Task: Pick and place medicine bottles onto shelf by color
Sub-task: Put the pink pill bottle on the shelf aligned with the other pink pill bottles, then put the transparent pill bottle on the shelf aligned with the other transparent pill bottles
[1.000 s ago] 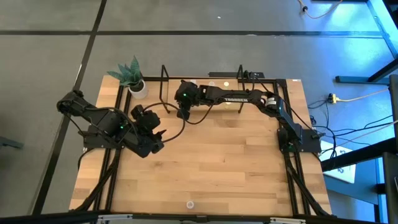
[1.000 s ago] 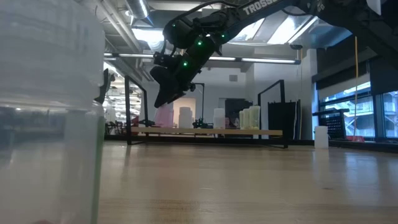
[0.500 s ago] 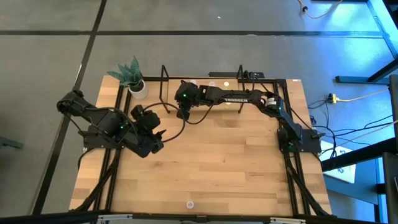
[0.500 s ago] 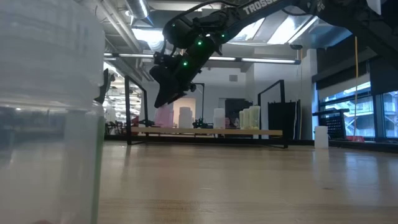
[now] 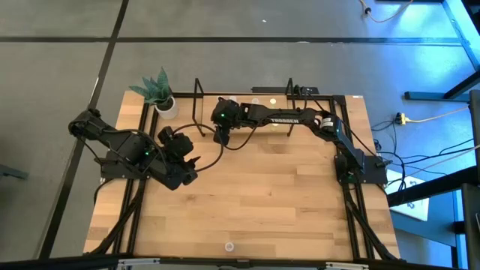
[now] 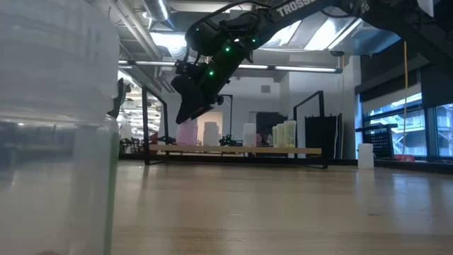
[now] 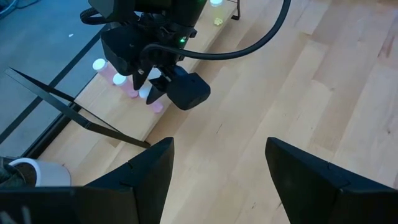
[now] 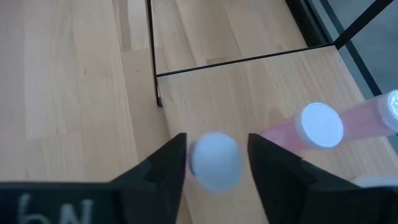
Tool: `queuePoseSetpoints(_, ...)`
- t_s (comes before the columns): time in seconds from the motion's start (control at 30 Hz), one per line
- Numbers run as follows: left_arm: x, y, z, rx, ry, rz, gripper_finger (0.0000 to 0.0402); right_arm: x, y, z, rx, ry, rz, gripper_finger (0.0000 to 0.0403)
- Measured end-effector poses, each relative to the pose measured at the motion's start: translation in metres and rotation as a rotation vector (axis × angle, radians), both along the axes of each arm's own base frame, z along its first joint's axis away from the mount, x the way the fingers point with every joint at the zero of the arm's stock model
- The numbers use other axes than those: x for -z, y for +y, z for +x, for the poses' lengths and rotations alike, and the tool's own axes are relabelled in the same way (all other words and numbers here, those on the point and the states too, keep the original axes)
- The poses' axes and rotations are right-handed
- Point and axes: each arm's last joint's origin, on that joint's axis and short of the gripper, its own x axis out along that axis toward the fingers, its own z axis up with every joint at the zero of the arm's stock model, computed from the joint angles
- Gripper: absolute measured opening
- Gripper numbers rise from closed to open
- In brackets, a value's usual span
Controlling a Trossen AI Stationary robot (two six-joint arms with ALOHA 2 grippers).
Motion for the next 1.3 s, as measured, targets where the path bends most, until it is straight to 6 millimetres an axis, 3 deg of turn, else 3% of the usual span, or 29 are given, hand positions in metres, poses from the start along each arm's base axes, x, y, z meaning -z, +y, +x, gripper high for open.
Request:
queuePoseSetpoints(0.27,0.0,0.0,0.0,0.0,0.0,-0.001,0.0247,0.0,0.0,0.0,0.003,0.0,-0.002,0.0221)
queuePoseSetpoints(0.47,0.0,0.0,0.0,0.0,0.0,-0.002,0.0247,0.0,-0.002,-0.001,0.031,0.023,-0.078,0.0224)
queuePoseSetpoints(0.97,0.0,0.0,0.0,0.0,0.0,-0.002,0.0247,-0.003,0.0,0.002,-0.022,-0.014,-0.048,0.0224)
queuePoseSetpoints(1.3,0.0,0.0,0.0,0.001,0.001,-0.002,0.0247,-0.027,0.0,0.004,0.015,-0.026,-0.013,0.0224)
